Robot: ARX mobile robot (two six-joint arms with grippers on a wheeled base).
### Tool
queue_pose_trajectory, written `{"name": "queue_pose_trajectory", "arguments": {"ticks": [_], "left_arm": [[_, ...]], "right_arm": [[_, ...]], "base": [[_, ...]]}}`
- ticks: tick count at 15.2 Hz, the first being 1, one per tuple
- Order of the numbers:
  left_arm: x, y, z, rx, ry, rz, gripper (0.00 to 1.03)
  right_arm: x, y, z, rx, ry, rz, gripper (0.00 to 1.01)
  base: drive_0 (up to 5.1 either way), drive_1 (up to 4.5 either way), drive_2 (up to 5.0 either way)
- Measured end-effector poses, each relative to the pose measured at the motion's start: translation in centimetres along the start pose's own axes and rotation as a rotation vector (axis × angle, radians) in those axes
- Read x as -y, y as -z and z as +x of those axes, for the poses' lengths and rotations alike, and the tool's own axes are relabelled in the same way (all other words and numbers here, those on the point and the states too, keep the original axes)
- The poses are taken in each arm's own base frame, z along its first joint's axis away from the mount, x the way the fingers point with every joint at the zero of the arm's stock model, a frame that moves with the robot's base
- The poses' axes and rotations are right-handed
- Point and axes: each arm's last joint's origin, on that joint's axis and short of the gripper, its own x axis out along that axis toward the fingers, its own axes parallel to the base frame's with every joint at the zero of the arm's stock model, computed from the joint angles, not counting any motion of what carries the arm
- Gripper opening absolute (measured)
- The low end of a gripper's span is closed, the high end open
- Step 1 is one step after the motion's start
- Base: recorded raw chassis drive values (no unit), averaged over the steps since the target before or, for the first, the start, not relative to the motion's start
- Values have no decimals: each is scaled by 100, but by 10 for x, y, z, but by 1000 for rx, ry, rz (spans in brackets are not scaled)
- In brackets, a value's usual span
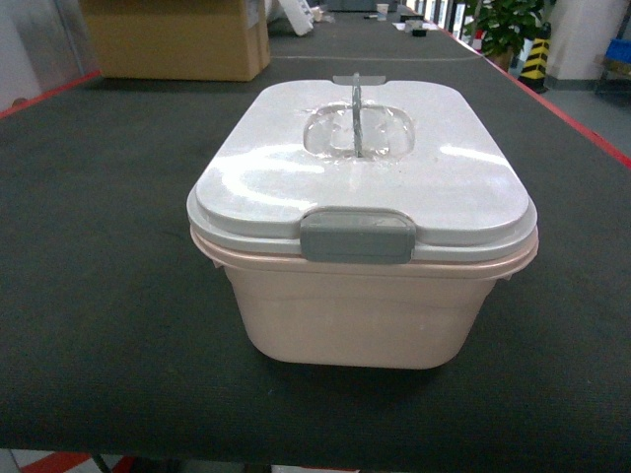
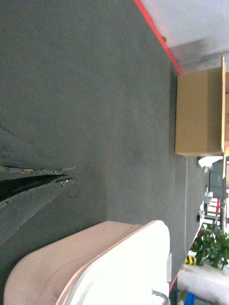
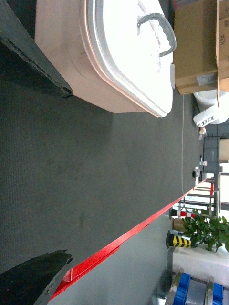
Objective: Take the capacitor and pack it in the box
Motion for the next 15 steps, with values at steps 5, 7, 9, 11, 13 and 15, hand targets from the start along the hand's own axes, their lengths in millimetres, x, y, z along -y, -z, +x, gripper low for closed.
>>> {"name": "queue_pose_trajectory", "arguments": {"ticks": [5, 7, 9, 11, 13, 15], "left_arm": [[-7, 14, -19, 1, -13, -1, 2], [-7, 9, -32, 21, -14, -1, 2], [-7, 9, -38, 26, -14, -1, 2], [-7, 9, -41, 27, -14, -1, 2], [-7, 9, -43, 29, -14, -1, 2], [-7, 9, -45, 26, -14, -1, 2]], "right_arm": [[0, 0, 0, 0, 0, 0, 98], [0, 0, 0, 0, 0, 0, 98], [0, 0, 0, 0, 0, 0, 98], [0, 0, 0, 0, 0, 0, 98], [0, 0, 0, 0, 0, 0, 98], [0, 0, 0, 0, 0, 0, 98]], "base": [[0, 0, 0], [0, 0, 0], [0, 0, 0], [0, 0, 0], [0, 0, 0], [0, 0, 0]]}}
